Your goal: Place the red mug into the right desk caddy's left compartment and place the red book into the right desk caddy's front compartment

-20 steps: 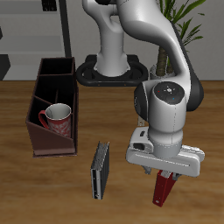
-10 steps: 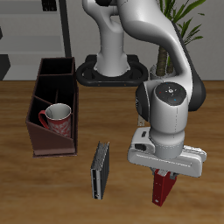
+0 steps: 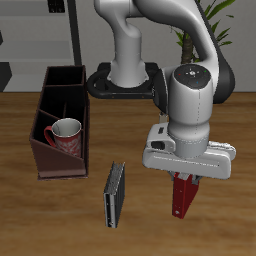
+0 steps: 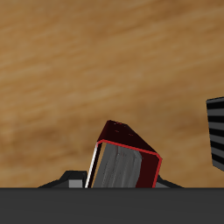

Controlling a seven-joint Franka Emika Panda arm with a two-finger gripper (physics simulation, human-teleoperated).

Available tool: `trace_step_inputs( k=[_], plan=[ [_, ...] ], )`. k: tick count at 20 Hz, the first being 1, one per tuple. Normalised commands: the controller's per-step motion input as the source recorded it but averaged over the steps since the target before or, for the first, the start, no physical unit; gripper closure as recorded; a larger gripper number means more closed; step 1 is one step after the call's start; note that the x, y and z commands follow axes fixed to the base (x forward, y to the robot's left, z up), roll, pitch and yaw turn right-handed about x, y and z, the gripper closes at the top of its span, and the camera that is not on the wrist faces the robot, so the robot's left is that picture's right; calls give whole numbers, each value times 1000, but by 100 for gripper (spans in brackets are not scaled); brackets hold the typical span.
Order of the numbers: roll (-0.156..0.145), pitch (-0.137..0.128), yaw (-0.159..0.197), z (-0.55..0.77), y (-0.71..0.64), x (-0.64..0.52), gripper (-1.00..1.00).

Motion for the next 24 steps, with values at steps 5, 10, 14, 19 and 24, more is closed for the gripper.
trace_step_inputs(
  k=[5,10,14,19,24],
  plan=[
    [22,-53,65,249,-109,-229,100],
    [17,-59,32,270,-170,-285,100],
    [6,-61,30,193,-215,-296,100],
    [-15,-46,28,214,-270,-314,100],
    [35,-49,41,217,-170,-289,100]
  ],
)
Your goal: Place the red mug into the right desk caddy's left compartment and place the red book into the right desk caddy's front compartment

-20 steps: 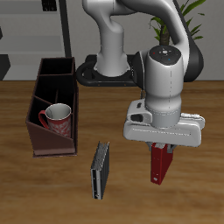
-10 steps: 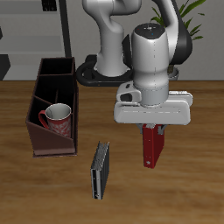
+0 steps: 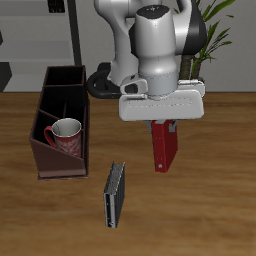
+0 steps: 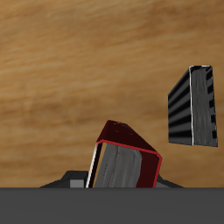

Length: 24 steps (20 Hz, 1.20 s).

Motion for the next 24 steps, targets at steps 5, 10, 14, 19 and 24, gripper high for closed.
trace_step_inputs(
  k=[5,10,14,19,24],
  plan=[
    [26,-31,46,299,-225,-605,100],
    [-37,0,88,205,-384,-415,100],
    [-24,-11,81,26,-337,-250,100],
    [-11,-13,74,-53,-296,-220,100],
    [24,2,20,-10,-157,-383,100]
  ],
)
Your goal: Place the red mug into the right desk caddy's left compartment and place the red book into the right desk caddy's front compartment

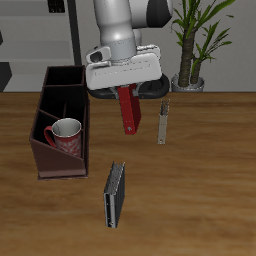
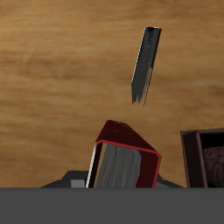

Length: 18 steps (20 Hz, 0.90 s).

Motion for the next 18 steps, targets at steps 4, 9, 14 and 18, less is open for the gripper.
trace_step_inputs(
  k=[4,9,14,18],
  plan=[
    [4,11,56,66,-42,-430,100],
    [5,-3,0,174,-96,-260,100],
    [3,-19,44,206,-278,-540,100],
    [-23,-8,19,129,-187,-180,100]
  ],
)
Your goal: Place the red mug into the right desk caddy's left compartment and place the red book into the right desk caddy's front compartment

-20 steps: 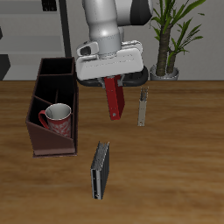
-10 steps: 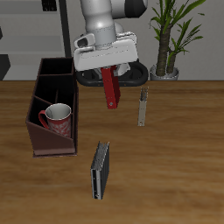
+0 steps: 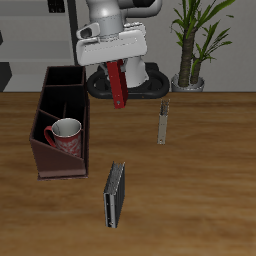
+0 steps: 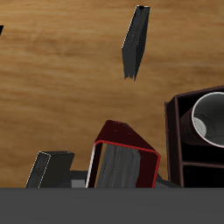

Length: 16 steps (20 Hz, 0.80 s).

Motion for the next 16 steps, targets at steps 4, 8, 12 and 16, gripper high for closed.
trace_step_inputs(
  k=[4,8,12,16],
  plan=[
    [-27,-6,28,86,-159,-242,100],
    [-2,19,15,-15,-139,-235,100],
    [-2,4,13,-30,-122,-137,100],
    [-21,6,33,-14,-239,-111,100]
  ],
)
